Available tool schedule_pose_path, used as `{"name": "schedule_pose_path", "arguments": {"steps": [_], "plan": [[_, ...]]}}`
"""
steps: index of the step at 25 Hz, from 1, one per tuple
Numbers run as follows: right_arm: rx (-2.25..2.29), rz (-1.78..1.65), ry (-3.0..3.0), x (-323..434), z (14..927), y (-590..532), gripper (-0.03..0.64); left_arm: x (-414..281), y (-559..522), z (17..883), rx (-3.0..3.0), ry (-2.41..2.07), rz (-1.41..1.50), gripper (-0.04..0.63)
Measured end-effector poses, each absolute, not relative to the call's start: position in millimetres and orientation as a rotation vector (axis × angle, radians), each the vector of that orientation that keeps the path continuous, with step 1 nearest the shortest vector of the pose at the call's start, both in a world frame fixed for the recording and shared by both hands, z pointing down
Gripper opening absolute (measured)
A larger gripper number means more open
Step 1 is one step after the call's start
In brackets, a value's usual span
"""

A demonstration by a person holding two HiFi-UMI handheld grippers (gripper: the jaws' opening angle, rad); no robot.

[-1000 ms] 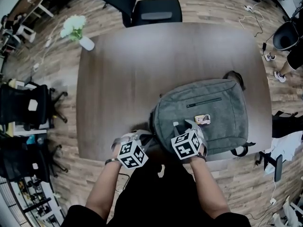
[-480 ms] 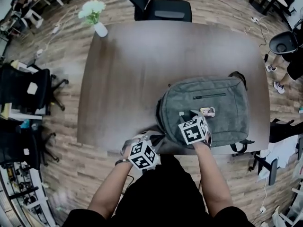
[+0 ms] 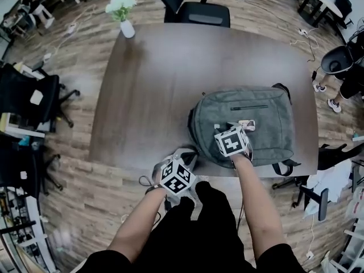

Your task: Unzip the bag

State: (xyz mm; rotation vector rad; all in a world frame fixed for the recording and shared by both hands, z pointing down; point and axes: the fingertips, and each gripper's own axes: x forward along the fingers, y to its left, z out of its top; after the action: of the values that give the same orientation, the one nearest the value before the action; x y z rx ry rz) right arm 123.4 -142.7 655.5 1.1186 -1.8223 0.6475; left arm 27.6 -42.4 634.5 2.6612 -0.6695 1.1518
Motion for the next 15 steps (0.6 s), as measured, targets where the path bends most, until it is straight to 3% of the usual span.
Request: {"name": "schedule_pose_path", "arguments": {"steps": [15], "plan": [[1.093,0.624,-1.864,123.0,654.0,-142.8,0.175,36.2,-51.2,643.4,2.631,-0.835,1.208,0.026]]}}
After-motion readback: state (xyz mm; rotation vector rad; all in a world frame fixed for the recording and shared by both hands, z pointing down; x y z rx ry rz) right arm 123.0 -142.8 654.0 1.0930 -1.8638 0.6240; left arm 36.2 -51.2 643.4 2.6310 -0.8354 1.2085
